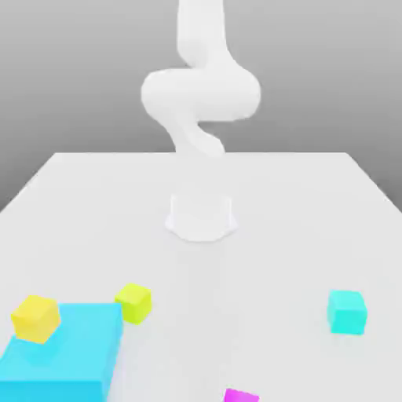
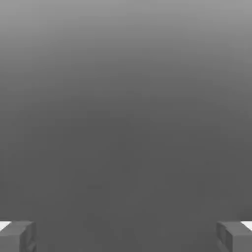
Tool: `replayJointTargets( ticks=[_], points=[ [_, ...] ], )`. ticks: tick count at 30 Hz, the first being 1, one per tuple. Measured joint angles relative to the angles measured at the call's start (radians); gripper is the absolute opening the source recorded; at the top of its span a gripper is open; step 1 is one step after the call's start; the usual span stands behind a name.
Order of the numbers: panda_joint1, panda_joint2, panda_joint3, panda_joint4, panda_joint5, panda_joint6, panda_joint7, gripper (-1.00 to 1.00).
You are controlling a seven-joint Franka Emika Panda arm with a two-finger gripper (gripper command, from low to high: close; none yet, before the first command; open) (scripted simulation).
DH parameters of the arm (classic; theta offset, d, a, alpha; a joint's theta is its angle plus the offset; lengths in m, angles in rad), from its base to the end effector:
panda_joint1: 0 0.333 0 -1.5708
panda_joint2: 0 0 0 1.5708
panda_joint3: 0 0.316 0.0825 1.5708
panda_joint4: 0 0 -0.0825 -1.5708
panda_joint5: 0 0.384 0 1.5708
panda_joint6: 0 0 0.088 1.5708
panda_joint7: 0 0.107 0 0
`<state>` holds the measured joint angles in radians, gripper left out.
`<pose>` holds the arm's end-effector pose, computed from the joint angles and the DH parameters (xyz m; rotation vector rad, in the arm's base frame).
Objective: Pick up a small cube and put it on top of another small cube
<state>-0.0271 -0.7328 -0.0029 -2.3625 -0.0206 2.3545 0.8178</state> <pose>0.3748 -0.0119 0.6611 -2.4836 1.1073 -0.9614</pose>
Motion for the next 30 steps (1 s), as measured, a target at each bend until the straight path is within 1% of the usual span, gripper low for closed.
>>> replayJointTargets(
  ticks=[7,13,16,18,20,22,25,26,30],
  points=[
    [-0.097,0.228,-0.024,-0.202,-0.051,0.180,0.049,0.00],
    [-0.172,0.433,-0.072,-0.381,-0.076,0.342,0.078,0.00],
    [-0.203,0.556,-0.108,-0.481,-0.063,0.438,0.075,0.00],
    [-0.217,0.662,-0.129,-0.542,-0.018,0.518,0.046,0.00],
    [-0.235,0.750,-0.120,-0.552,0.031,0.587,0.014,0.00],
    [-0.254,0.826,-0.086,-0.544,0.073,0.649,-0.014,0.00],
    [-0.308,0.936,-0.025,-0.526,0.102,0.738,-0.037,0.00],
    [-0.322,0.970,-0.011,-0.521,0.104,0.766,-0.040,-1.00],
    [-0.323,0.970,-0.011,-0.521,0.103,0.766,-0.038,-1.00]
  ],
)
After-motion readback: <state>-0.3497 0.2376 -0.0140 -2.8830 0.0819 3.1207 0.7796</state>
